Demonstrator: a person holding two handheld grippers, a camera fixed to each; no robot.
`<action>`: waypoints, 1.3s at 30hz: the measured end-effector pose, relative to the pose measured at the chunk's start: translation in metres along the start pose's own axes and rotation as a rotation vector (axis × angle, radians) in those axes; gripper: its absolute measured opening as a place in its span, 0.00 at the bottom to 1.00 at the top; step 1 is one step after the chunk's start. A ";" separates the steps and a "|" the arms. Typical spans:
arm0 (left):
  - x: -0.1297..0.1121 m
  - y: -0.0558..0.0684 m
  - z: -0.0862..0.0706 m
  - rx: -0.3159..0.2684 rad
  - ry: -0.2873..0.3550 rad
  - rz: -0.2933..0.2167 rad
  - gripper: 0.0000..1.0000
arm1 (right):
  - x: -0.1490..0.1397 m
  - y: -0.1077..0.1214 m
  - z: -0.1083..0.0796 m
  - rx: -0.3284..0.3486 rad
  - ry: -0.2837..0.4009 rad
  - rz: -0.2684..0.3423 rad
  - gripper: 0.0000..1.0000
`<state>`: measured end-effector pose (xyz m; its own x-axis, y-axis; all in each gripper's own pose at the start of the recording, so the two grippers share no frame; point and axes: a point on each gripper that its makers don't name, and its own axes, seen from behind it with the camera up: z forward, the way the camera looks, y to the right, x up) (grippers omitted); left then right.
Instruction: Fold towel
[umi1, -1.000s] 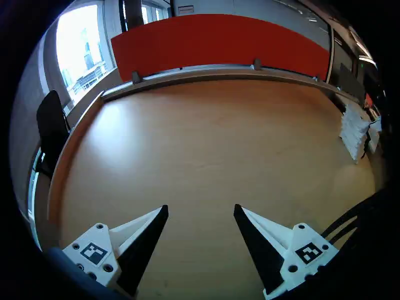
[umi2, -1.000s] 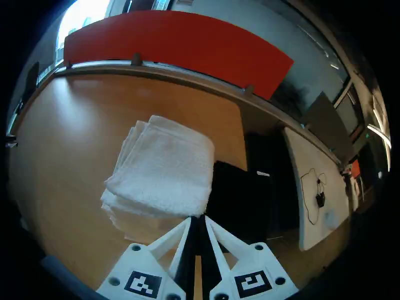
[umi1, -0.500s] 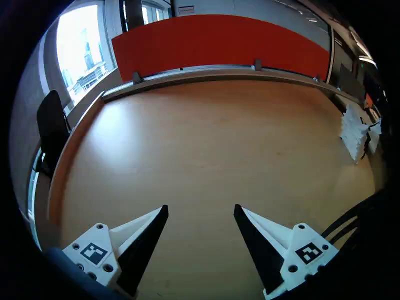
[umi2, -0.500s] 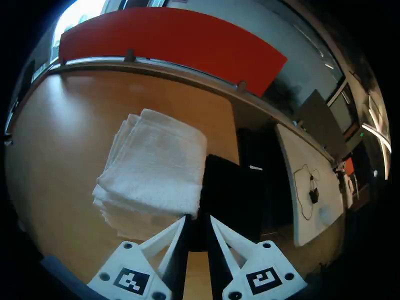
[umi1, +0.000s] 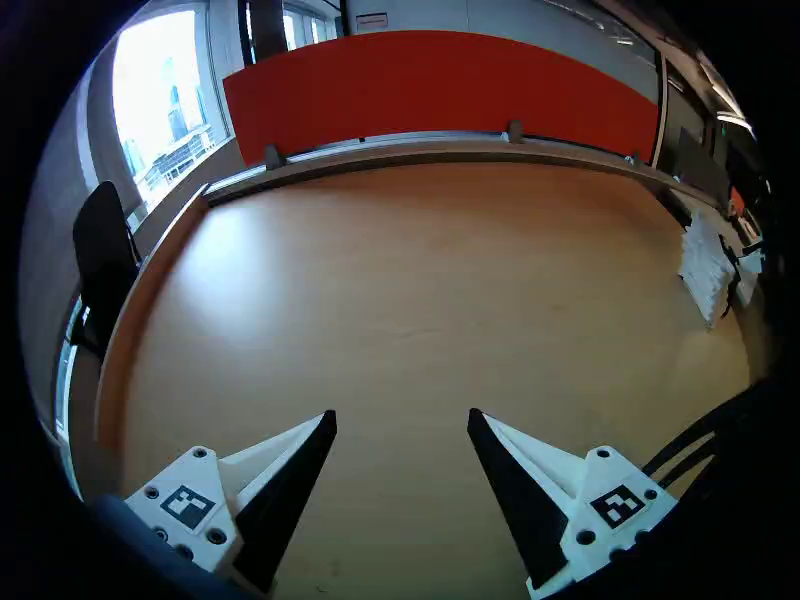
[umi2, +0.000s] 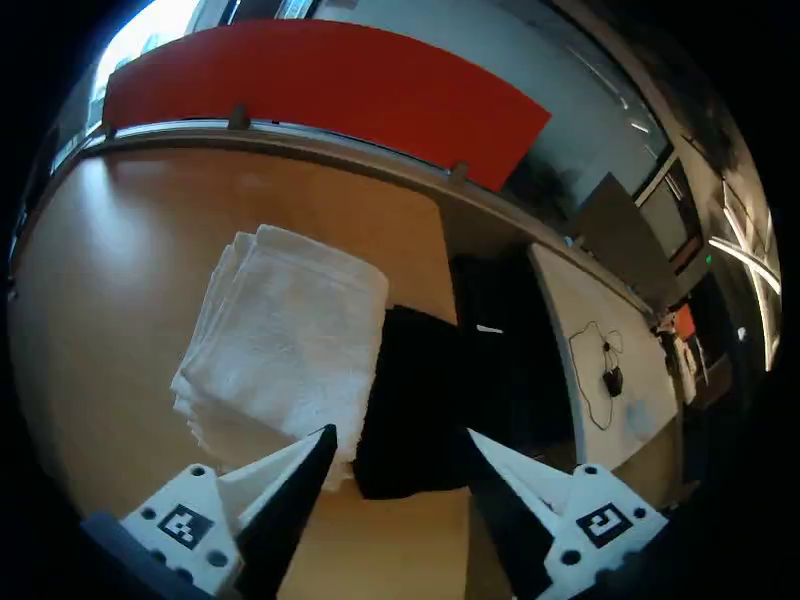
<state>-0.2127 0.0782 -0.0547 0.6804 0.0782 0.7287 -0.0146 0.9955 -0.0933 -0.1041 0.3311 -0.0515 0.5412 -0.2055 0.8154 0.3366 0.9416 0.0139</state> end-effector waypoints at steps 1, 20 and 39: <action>0.000 0.000 0.000 0.000 0.001 0.000 0.98 | 0.000 -0.001 0.000 0.003 0.002 0.002 0.94; 0.005 -0.005 -0.007 0.006 0.024 -0.006 0.98 | 0.012 -0.022 -0.014 0.033 0.061 0.061 0.96; 0.016 -0.011 -0.014 0.023 0.058 -0.011 0.98 | 0.023 -0.035 -0.028 0.033 0.149 0.261 0.96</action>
<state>-0.1915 0.0680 -0.0510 0.7222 0.0651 0.6886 -0.0233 0.9973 -0.0698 -0.0820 0.2857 -0.0500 0.7137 0.0106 0.7003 0.1468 0.9754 -0.1644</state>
